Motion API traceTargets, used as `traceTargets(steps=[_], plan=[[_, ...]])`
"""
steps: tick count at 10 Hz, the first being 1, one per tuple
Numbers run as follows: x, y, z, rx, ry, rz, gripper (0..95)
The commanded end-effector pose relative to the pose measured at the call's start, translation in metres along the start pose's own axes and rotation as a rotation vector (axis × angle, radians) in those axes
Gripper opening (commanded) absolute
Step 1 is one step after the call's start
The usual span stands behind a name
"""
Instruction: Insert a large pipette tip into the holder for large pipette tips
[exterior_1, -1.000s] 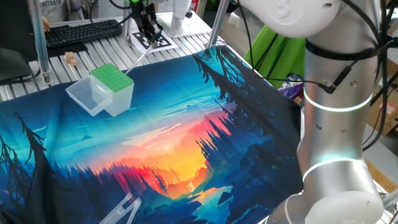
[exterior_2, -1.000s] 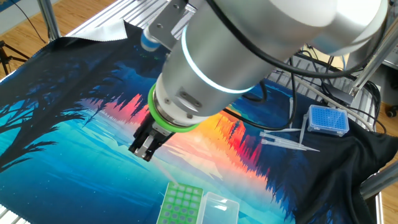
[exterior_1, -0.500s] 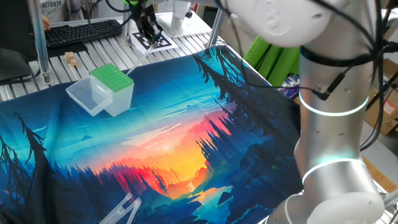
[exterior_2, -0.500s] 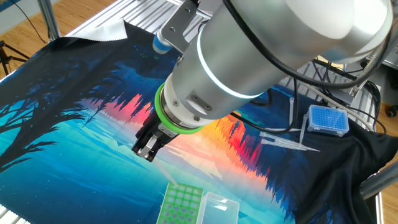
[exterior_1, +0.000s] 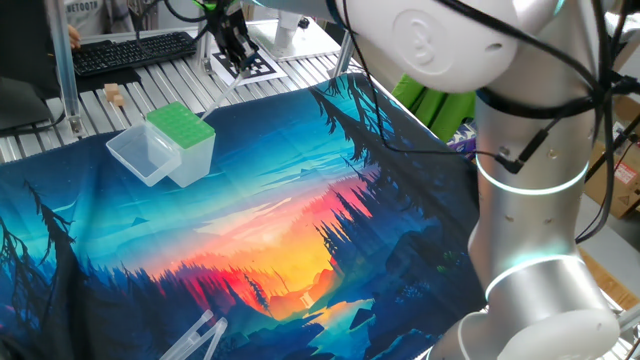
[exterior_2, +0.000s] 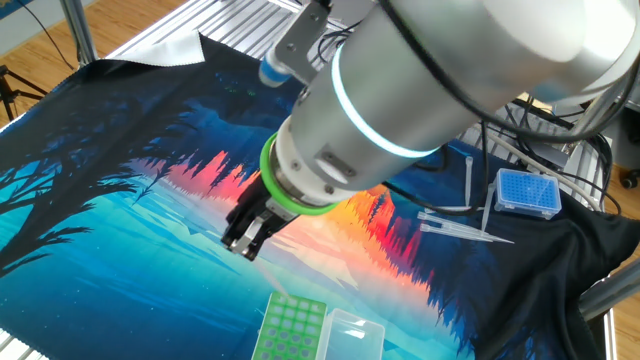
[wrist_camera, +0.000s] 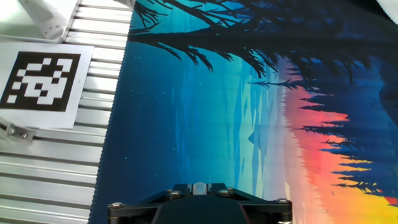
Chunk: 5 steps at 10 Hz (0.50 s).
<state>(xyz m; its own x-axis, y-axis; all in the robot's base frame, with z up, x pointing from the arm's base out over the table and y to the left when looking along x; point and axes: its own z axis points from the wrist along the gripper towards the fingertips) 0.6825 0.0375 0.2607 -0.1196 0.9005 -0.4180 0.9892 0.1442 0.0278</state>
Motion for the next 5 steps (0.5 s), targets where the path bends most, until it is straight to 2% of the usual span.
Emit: traceTargets(steps=[1, 3, 5], plan=[[0.002, 0.0023, 0.0003, -0.023, -0.02, -0.008, 0.0], [0.0022, 0.0028, 0.0006, -0.042, -0.052, -0.03, 0.0], [0.0023, 0.0029, 0.0006, -0.048, -0.055, -0.035, 0.0]])
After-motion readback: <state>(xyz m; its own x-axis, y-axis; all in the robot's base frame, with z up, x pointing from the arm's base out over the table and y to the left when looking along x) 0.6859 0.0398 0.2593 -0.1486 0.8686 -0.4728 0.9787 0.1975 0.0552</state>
